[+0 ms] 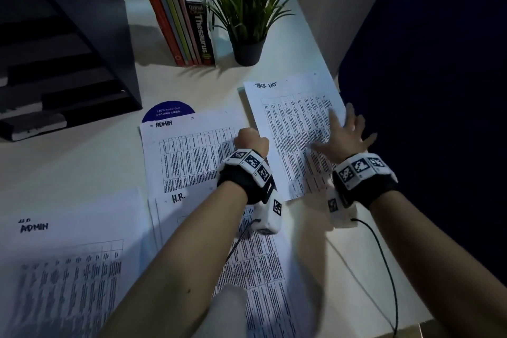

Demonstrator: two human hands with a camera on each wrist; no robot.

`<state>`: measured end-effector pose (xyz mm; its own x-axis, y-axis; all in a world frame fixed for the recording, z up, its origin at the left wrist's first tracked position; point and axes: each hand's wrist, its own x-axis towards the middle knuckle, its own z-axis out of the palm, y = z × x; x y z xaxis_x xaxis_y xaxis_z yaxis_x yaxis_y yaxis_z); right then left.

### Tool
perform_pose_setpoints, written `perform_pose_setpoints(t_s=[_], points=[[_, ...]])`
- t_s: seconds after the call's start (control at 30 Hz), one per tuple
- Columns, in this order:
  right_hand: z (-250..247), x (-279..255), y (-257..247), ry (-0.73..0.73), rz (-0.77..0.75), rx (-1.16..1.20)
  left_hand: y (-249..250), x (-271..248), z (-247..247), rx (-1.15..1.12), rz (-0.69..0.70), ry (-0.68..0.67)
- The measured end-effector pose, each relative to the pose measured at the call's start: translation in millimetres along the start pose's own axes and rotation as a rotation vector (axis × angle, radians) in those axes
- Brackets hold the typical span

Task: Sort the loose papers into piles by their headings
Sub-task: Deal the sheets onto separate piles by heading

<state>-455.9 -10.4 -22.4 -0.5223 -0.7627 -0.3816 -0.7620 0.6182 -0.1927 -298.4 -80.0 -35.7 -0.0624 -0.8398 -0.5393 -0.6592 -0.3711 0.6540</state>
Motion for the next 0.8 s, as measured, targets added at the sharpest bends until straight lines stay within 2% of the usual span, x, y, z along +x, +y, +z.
perform_pose_setpoints(t_s=[0.1,0.23,0.3,0.37,0.47,0.57,0.63,0.7,0.8], points=[[19.7,-8.9,-3.0,-0.185,-0.08,0.043,-2.7,-0.1,0.1,0.003,0.017,-0.01],[29.3,-10.9,-0.4,-0.209,-0.073,0.027,-5.0,-13.3,-14.2,-0.054,0.069,-0.032],[25.3,-14.8,-4.6,-0.175,-0.082,0.036,-14.1,-19.9,-31.2,-0.106,0.094,-0.008],[25.4,-27.0,-12.4,-0.075,-0.1,0.05,-27.7,-28.6,-53.0,-0.144,0.124,0.038],[39.1,-63.6,-23.0,0.045,-0.118,0.054,-58.8,-38.0,-86.9,-0.138,0.136,0.172],[61.7,-111.1,-28.1,0.077,-0.138,0.081,-99.4,-48.1,-117.1,-0.087,0.046,0.308],[76.2,-137.7,-34.0,0.095,-0.15,0.106,-124.1,-59.5,-130.6,-0.06,-0.063,0.342],[87.7,-156.4,-42.6,0.095,-0.148,0.131,-139.6,-78.2,-134.3,-0.022,-0.164,0.296],[99.5,-172.2,-58.6,0.029,-0.084,0.188,-147.3,-106.8,-126.9,0.028,-0.18,0.204]])
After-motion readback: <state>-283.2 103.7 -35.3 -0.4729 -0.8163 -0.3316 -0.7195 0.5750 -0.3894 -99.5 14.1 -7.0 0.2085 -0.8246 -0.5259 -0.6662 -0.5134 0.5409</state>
